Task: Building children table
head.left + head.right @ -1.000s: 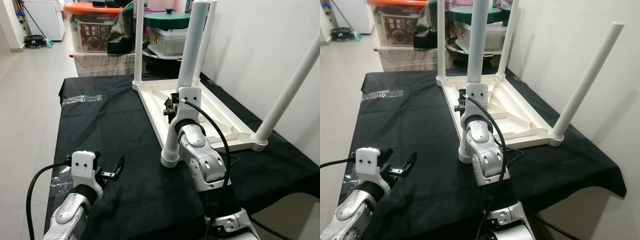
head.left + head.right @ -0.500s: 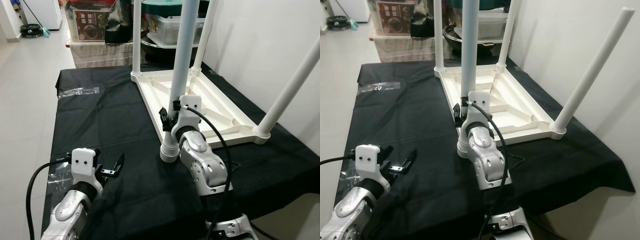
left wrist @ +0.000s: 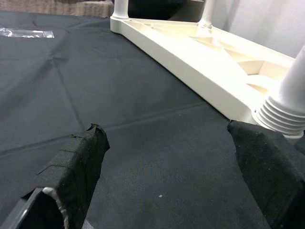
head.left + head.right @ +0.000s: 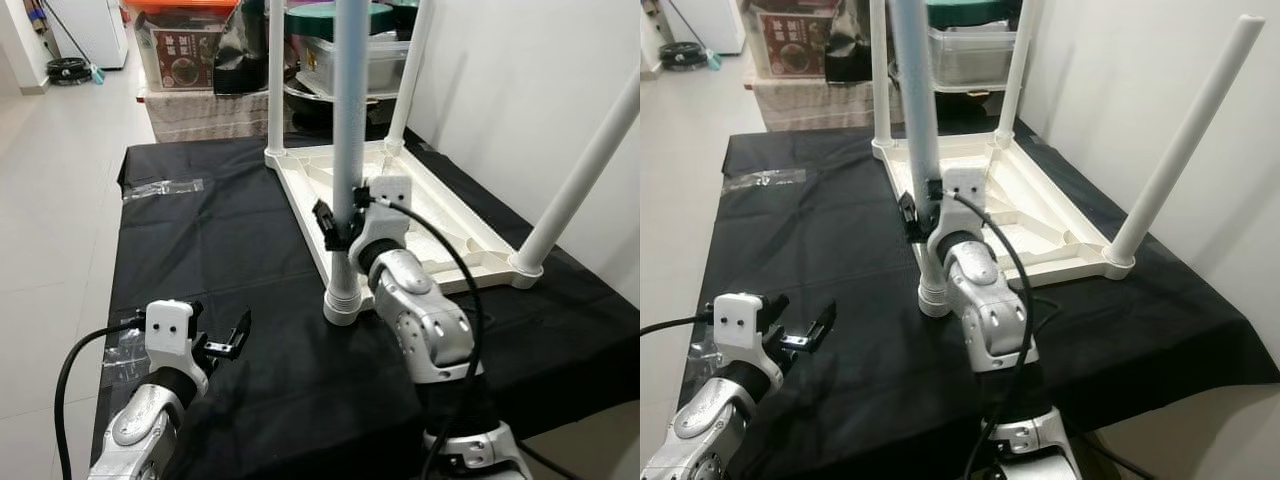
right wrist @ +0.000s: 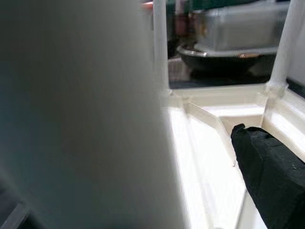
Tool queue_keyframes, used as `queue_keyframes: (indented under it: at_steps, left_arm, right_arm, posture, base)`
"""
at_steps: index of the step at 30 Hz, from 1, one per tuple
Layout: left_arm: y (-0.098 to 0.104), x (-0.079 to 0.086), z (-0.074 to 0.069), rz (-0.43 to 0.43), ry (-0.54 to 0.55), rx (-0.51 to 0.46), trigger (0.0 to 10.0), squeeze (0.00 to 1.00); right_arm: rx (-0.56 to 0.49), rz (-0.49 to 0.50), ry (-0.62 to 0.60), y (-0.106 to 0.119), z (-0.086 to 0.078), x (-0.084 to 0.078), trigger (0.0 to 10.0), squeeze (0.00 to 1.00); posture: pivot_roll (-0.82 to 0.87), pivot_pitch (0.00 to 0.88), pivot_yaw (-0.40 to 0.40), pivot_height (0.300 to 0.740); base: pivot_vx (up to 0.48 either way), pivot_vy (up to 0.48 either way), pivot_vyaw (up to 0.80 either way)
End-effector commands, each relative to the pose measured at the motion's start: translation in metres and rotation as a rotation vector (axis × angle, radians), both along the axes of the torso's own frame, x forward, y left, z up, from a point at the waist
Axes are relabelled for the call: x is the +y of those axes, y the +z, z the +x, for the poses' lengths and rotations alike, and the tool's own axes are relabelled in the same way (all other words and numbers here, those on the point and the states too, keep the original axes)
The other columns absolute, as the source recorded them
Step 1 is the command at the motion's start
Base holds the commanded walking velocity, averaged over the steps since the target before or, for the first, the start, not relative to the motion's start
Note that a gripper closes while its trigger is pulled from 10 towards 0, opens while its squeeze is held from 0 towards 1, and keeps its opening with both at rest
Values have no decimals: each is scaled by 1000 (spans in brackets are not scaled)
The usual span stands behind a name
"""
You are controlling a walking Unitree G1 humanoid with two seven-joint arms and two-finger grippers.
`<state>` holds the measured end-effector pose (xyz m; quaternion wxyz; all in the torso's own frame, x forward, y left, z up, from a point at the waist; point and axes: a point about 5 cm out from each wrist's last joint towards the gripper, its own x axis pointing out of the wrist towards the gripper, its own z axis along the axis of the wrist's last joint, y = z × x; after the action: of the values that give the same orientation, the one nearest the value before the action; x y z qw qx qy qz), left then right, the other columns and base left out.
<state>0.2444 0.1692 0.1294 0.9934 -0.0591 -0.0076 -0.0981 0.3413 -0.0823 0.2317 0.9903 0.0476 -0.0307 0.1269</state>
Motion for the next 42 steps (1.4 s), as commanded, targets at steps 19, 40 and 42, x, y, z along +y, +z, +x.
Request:
queue_keyframes:
  at_steps: [19, 40, 42]
  left_arm:
    - [-2, -1, 2, 7, -18, 2, 10000, 0]
    - [-2, 0, 0, 9, -9, 1, 10000, 0]
    - [-2, 0, 0, 9, -9, 1, 10000, 0]
  right_arm:
    - [-140, -43, 339, 44, 28, -31, 10000, 0]
    - [-90, -174, 690, 20, 39, -37, 0, 0]
    - [-91, -171, 678, 20, 40, -38, 0, 0]
  posture:
    - [49, 0, -82, 740]
    - [58, 0, -98, 740]
    - [59, 0, -102, 740]
  base:
    - [0, 0, 0]
    - [0, 0, 0]
    - [0, 0, 0]
